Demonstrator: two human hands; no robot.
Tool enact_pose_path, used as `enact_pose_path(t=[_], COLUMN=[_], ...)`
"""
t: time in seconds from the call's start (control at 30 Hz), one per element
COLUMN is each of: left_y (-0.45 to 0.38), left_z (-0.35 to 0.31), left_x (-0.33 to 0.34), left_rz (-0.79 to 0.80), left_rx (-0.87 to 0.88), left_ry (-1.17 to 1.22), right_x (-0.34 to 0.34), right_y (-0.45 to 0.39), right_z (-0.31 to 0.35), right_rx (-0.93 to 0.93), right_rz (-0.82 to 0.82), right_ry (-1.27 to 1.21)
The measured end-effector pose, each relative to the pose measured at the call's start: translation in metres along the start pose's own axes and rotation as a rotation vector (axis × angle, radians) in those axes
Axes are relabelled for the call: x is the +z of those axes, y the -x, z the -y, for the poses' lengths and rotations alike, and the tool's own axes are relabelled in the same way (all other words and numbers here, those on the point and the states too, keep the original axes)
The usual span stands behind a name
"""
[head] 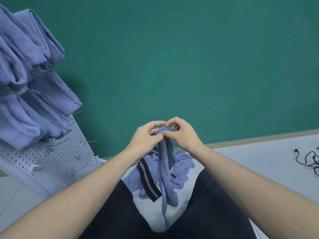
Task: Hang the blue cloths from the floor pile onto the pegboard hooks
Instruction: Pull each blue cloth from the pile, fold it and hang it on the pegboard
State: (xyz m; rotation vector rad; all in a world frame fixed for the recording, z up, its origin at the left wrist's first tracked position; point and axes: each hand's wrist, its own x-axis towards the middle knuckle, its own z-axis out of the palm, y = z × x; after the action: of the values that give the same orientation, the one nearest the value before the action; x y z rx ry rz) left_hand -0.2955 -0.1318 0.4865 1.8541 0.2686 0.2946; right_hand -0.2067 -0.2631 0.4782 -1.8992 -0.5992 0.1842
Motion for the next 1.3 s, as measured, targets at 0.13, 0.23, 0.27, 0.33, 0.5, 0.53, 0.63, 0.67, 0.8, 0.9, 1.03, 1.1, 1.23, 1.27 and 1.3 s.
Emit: enact_pose_path(t=[0.13, 0.23, 0.27, 0.33, 0.5, 0.53, 0.63, 0.67, 0.8, 0.9, 1.03, 1.1, 1.23, 1.27, 1.3], left_y=[-0.003, -0.005, -0.006, -0.007, -0.014, -0.015, -0.016, -0.016, -0.015, -0.016, -0.01, -0.009, -0.01, -0.009, -0.01], left_z=[-0.002, 0.0, 0.002, 0.003, 0.002, 0.002, 0.001, 0.001, 0.004, 0.005, 0.004, 0.005, 0.006, 0.006, 0.007], left_x=[0.0, -0.003, -0.004, -0.006, -0.015, -0.018, -0.025, -0.026, -0.033, -0.038, -0.041, -0.042, -0.044, -0.044, -0.046], left_rz=[0.001, -0.001, -0.002, -0.022, -0.119, -0.125, -0.059, -0.021, 0.046, 0.081, 0.141, 0.136, 0.088, 0.074, 0.062], left_rx=[0.028, 0.025, 0.038, 0.077, 0.117, 0.118, 0.138, 0.155, 0.234, 0.313, 0.378, 0.411, 0.473, 0.476, 0.468], left_ry=[0.054, 0.054, 0.019, -0.038, -0.069, -0.112, -0.256, -0.31, -0.447, -0.5, -0.479, -0.498, -0.611, -0.61, -0.584], right_x=[-0.004, -0.013, -0.016, -0.019, -0.035, -0.04, -0.052, -0.056, -0.071, -0.076, -0.081, -0.083, -0.087, -0.088, -0.088], right_y=[-0.004, -0.003, -0.002, -0.001, -0.006, -0.007, -0.011, -0.011, -0.016, -0.02, -0.029, -0.03, -0.032, -0.032, -0.032], right_z=[-0.001, -0.002, -0.003, -0.006, -0.016, -0.018, -0.015, -0.013, 0.004, 0.015, 0.019, 0.021, 0.029, 0.031, 0.033], right_rx=[-0.067, -0.074, -0.074, -0.08, -0.125, -0.142, -0.246, -0.296, -0.42, -0.479, -0.778, -0.887, -0.759, -0.701, -0.643], right_rz=[-0.02, 0.058, 0.064, 0.052, 0.125, 0.165, 0.298, 0.317, 0.387, 0.48, 0.463, 0.407, 0.459, 0.485, 0.493], right_ry=[0.032, 0.011, 0.022, 0.084, 0.229, 0.274, 0.546, 0.62, 0.65, 0.766, 1.093, 1.139, 1.361, 1.392, 1.354])
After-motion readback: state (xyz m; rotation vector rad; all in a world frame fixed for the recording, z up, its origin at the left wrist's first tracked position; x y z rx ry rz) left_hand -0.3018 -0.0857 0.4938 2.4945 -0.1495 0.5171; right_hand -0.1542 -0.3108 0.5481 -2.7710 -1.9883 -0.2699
